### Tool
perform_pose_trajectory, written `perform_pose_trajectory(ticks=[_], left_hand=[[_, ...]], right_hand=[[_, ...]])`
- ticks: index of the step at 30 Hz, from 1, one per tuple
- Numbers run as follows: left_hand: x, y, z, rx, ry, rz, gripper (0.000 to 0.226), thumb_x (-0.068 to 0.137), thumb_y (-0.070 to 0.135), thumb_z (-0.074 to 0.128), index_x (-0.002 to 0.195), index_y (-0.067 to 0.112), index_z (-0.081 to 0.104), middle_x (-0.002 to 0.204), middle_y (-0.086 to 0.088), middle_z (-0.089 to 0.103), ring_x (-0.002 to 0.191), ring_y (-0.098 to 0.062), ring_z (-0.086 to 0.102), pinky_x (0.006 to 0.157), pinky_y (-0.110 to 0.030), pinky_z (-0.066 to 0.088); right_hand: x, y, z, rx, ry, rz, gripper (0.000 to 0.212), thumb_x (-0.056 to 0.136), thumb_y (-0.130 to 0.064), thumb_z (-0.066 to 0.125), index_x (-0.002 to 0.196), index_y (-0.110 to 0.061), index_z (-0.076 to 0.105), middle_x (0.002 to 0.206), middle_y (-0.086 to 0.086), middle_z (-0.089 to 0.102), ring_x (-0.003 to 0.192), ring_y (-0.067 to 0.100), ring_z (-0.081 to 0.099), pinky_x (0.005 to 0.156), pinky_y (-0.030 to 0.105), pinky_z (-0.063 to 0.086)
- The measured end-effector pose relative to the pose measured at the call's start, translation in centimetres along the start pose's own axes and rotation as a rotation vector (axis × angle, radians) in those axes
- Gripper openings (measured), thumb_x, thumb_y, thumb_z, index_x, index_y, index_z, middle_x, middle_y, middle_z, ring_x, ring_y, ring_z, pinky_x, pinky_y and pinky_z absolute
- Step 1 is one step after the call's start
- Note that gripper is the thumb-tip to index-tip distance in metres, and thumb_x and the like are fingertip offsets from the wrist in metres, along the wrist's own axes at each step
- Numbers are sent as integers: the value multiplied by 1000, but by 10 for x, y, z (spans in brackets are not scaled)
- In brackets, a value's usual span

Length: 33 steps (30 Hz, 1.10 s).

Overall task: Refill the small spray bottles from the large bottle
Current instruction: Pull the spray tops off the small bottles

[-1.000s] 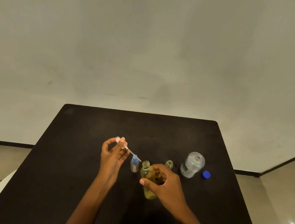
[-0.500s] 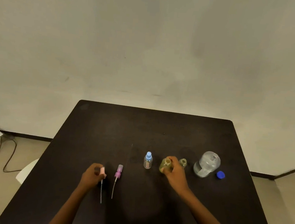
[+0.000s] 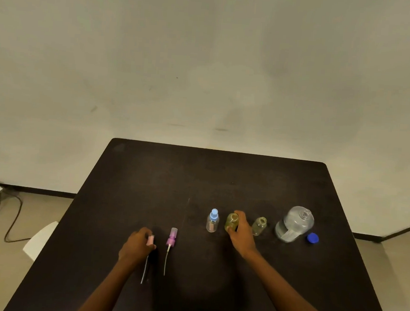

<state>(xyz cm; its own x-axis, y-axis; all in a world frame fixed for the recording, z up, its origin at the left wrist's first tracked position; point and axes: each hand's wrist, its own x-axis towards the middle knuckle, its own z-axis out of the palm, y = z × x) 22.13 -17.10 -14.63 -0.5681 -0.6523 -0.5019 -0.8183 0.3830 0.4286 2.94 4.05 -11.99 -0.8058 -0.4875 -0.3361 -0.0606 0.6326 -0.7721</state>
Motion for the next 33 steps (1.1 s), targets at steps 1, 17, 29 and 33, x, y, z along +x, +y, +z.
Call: perform_pose_trajectory(ticks=[1, 17, 29, 33], left_hand=[[0, 0, 0, 5, -6, 0, 38, 83, 25, 64, 116, 19, 48, 117, -9, 53, 96, -17, 53, 79, -28, 46], [-4, 1, 0, -218, 37, -106, 44, 94, 25, 48, 133, 9, 37, 128, -18, 52, 111, -29, 54, 83, -35, 44], [-11, -9, -12, -396, 105, -170, 43, 94, 24, 49, 132, 8, 38, 123, -20, 54, 102, -32, 58, 90, -45, 49], [-14, 0, -23, -511, 205, -120, 58, 90, 19, 55, 140, 9, 26, 126, -24, 52, 114, -34, 53, 98, -47, 43]], right_hand=[[0, 0, 0, -12, 2, 13, 54, 85, -3, 54, 134, -8, 33, 129, 10, 49, 121, 26, 47, 99, 36, 42], [2, -39, -1, -653, 58, -264, 41, 78, -39, 63, 116, -25, 59, 146, -3, 30, 138, 25, 10, 110, 50, 2], [-3, -56, -4, -479, 149, -354, 30, 82, -32, 61, 108, -18, 65, 125, -6, 52, 127, 19, 28, 105, 37, 16], [-17, -70, -20, -62, 100, -298, 21, 77, -18, 68, 97, -10, 65, 100, 1, 64, 102, 17, 52, 79, 28, 43]])
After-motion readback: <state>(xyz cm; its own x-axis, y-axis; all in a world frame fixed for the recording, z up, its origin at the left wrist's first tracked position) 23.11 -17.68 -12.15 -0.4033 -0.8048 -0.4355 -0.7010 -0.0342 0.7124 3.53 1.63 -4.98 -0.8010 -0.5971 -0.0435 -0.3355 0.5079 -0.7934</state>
